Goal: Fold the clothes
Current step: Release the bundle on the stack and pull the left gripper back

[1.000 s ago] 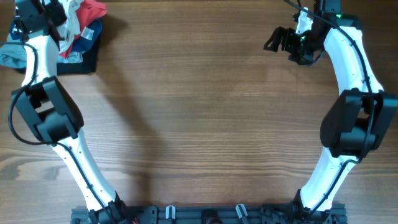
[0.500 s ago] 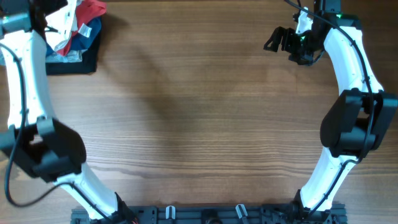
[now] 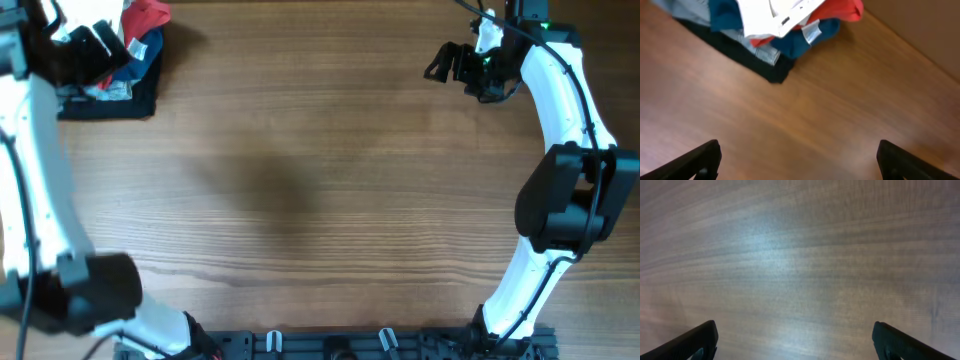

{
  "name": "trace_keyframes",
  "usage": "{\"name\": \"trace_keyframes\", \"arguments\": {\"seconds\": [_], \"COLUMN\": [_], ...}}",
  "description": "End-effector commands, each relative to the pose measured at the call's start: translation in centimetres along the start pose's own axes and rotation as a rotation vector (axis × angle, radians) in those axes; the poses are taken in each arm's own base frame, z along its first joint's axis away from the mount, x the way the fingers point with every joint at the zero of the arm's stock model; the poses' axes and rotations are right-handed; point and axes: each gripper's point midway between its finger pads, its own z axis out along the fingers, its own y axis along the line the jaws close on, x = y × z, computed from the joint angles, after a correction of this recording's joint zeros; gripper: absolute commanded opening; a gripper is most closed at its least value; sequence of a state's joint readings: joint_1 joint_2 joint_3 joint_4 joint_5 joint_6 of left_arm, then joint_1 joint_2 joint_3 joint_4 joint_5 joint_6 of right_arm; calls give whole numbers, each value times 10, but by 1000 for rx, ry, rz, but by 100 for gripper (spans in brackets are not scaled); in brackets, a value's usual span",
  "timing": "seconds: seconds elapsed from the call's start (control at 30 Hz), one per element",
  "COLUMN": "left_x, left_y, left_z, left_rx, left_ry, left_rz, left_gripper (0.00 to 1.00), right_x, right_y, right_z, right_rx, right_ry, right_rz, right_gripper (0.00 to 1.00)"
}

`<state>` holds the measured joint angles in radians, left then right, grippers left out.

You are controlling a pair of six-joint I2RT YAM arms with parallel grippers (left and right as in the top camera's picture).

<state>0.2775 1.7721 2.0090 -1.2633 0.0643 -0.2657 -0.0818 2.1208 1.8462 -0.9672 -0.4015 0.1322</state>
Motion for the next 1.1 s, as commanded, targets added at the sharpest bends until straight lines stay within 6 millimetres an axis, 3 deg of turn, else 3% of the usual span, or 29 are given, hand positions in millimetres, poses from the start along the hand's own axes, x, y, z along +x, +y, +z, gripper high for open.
{"name": "trace_keyframes", "arguments": {"seconds": [0.0, 0.13, 0.2, 0.23, 0.4, 0.57, 1.07], "left_x": [14, 43, 57, 77, 95, 95, 95], "left_y": [-7, -23, -30, -31, 2, 44, 44], "left_z": [-66, -113, -127, -144, -162, -172, -171], "left_rx": [56, 106, 127, 123, -43, -268, -263], "left_ry": [-73, -100, -96, -89, -117, -172, -171], "left_rz": [-51, 6, 37, 71, -5, -78, -78], "left_gripper": [100, 100, 100, 100, 100, 100, 100], "right_x": [-13, -26, -29, -32, -32, -32, -32], "right_y": [5, 4, 5, 5, 5, 5, 5], "right_z": [-7, -8, -8, -9, -9, -9, -9], "right_rx": [5, 13, 12, 10, 11, 10, 11], "right_ry": [-59, -113, -126, -135, -135, -135, -135], "right_rz": [-55, -74, -79, -82, -83, -82, -83], "right_gripper": [100, 100, 100, 100, 100, 100, 100]}}
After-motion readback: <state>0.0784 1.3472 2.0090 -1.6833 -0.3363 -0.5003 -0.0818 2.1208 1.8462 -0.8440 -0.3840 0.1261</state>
